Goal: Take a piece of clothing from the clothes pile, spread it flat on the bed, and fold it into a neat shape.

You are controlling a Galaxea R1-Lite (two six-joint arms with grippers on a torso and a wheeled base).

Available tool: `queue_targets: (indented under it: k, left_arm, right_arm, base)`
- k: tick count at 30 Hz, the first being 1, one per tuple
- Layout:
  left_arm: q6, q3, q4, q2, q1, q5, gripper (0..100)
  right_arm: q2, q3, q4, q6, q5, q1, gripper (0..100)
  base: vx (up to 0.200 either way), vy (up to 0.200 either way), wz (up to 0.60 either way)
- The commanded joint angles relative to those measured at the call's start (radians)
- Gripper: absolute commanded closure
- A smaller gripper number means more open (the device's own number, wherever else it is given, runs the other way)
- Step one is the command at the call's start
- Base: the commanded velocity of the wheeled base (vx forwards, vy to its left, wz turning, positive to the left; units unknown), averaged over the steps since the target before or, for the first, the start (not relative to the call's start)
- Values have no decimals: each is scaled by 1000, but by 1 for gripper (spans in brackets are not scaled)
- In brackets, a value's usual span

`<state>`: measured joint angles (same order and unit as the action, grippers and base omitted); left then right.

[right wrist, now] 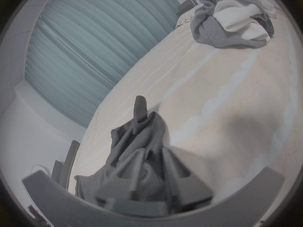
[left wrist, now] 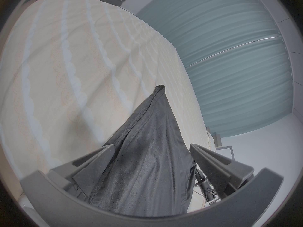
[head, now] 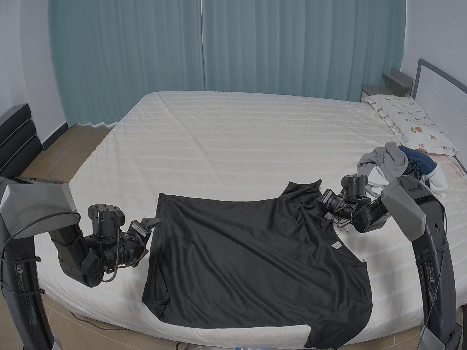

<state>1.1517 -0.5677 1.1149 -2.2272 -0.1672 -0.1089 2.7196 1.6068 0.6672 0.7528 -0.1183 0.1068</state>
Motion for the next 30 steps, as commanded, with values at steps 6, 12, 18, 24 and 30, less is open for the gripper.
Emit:
queue_targets:
  k: [6,12,18,24,30]
  left_arm:
    - [0,0,0,-2,0,0,0]
    - [0,0,0,-2,0,0,0]
    - [0,0,0,-2,0,0,0]
    - [0,-1,0,-2,0,0,0]
    - [2,0,0,-2,0,0,0]
  right_arm:
    - [16,166,6,23,83,-49,100]
    - [23,194,23,22,91,-72,100]
    - [40,202,40,14,91,-81,100]
    - [63,200,34,8,89,-81,0]
    - [20,140,34,8,85,-93,0]
  base:
    - [0,0,0]
    - [0,0,0]
    - [0,0,0]
    - [0,0,0]
    - [0,0,0]
